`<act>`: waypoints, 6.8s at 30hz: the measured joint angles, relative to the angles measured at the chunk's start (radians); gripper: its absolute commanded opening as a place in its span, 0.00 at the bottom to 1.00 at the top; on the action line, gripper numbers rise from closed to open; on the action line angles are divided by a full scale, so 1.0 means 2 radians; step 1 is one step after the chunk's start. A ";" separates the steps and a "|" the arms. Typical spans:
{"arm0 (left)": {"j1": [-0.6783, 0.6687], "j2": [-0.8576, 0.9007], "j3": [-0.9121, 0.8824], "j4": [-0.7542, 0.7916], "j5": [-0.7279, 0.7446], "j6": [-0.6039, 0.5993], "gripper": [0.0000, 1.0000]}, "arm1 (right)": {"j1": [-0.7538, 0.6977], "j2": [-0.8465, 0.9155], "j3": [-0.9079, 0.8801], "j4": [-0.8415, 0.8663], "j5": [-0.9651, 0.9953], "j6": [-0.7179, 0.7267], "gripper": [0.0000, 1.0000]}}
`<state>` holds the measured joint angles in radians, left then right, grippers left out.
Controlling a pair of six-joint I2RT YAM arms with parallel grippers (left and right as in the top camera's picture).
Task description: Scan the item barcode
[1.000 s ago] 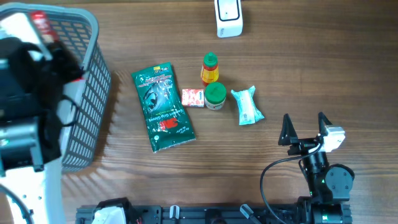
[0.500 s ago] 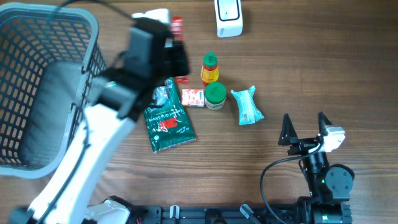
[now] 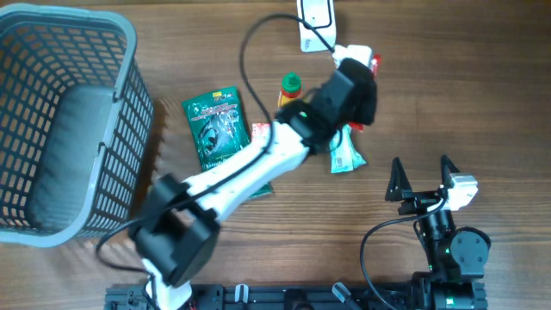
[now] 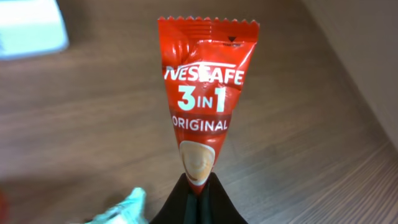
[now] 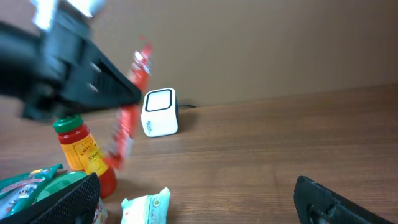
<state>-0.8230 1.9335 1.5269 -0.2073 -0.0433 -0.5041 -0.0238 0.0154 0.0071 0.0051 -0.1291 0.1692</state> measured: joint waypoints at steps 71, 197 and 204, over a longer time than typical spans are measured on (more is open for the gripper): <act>0.200 -0.266 0.000 -0.125 -0.096 0.481 1.00 | 0.000 0.000 0.000 0.000 0.000 0.000 1.00; 0.559 -0.851 -0.173 -0.012 0.073 0.301 1.00 | 0.121 0.735 0.418 -0.173 -0.140 0.397 0.16; 0.559 -0.852 -0.174 -0.098 0.073 0.301 1.00 | 0.121 0.735 0.418 -0.182 -0.078 0.399 0.21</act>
<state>0.2951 0.2302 1.1790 -0.4026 0.1032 0.0986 0.2192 1.4845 0.8425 -0.3595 -0.2859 0.9676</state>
